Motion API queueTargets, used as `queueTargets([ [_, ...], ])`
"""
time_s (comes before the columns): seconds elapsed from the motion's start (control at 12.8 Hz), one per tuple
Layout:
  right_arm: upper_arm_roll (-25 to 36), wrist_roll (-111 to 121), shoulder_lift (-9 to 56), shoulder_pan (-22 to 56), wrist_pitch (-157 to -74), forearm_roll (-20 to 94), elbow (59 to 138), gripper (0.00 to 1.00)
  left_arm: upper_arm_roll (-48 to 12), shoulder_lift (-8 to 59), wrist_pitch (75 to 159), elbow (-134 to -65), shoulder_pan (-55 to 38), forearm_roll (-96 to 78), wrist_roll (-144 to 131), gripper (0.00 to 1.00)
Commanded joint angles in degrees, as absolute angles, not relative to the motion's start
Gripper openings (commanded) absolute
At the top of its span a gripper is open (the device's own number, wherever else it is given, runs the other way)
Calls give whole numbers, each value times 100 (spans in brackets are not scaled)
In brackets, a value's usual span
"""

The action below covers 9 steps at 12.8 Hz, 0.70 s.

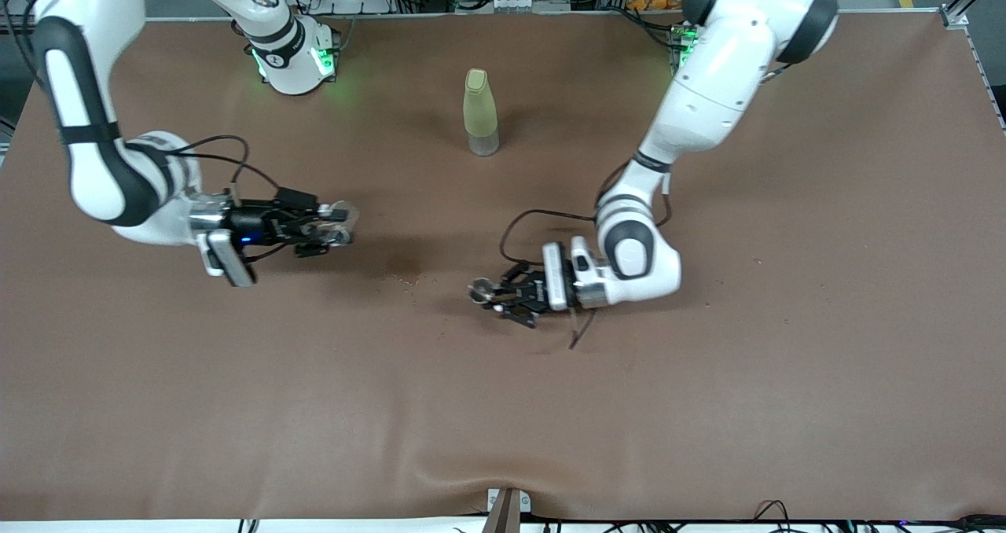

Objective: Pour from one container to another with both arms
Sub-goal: 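Carry the beaker back with the right gripper while the left gripper returns the jigger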

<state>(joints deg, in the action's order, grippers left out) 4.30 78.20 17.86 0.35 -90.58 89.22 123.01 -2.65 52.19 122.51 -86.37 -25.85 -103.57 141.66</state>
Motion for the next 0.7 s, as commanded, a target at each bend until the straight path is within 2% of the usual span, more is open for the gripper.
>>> queueTargets([
  [0.0, 334, 8987, 2223, -630, -8772, 8230, 11902, 10, -325, 4510, 11526, -9551, -1884, -9793, 14098, 0],
  [0.39, 334, 10420, 2811, -1984, -8210, 6226, 10760, 10, -325, 3754, 10583, -10536, -530, -8668, 14054, 0],
  [0.62, 325, 11572, 3224, -2749, -7894, 5610, 10452, 10, -316, 3656, 9986, -10889, 427, -8062, 13992, 0],
])
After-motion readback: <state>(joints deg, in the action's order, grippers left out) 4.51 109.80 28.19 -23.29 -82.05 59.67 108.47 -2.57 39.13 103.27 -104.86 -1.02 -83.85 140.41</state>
